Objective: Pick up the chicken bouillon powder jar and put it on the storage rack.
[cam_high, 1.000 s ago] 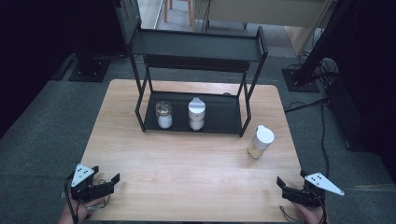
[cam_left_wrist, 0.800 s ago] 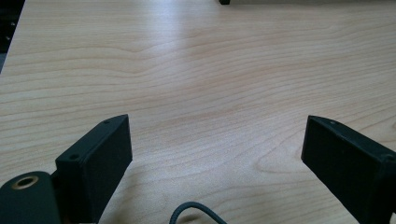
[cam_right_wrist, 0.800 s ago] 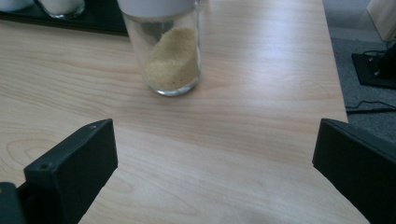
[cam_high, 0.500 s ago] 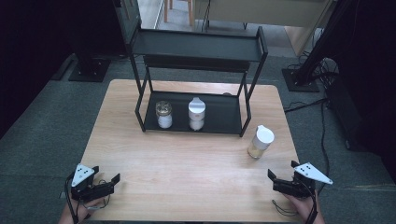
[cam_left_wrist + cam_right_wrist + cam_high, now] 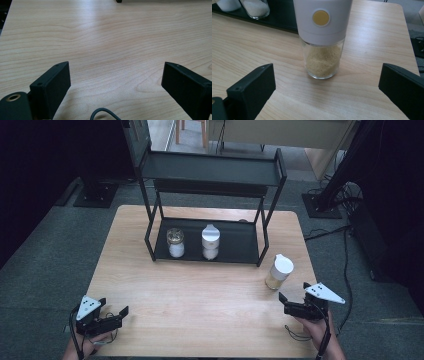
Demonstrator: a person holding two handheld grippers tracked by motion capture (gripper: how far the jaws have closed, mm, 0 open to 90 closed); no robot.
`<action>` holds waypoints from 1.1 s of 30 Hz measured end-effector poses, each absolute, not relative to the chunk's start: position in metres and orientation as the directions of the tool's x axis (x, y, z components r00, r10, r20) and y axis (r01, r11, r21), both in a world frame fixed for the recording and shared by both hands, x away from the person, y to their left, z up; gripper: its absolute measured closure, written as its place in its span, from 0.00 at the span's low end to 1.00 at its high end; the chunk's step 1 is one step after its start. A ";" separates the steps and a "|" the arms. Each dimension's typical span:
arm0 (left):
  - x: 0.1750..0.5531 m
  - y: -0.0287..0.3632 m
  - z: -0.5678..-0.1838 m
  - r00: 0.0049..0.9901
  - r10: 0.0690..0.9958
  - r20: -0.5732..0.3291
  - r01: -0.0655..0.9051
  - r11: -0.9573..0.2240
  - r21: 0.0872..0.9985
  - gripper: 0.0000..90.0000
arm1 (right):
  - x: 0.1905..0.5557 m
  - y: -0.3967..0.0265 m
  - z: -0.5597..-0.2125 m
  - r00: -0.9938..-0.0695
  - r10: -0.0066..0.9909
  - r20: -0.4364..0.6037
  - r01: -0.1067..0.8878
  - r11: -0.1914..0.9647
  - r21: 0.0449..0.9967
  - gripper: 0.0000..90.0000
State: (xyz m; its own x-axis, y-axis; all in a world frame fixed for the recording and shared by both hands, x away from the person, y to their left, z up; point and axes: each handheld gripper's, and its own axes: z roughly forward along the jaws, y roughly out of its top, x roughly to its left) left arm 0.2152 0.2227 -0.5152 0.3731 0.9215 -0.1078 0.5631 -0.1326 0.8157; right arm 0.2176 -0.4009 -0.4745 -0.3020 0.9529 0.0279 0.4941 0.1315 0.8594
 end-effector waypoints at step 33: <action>0.215 0.223 -0.515 0.375 0.920 -0.113 0.562 -0.129 0.817 0.10 | 0.256 -0.380 -0.467 -0.279 0.960 0.013 0.493 0.132 0.860 0.08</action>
State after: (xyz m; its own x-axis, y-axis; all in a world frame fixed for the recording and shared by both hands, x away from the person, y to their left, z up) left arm 0.2151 0.2231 -0.5153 0.3754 0.9200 -0.1127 0.5622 -0.1294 0.8168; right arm 0.2562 -0.3798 -0.4665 -0.2792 0.9601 0.0131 0.4932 0.1317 0.8599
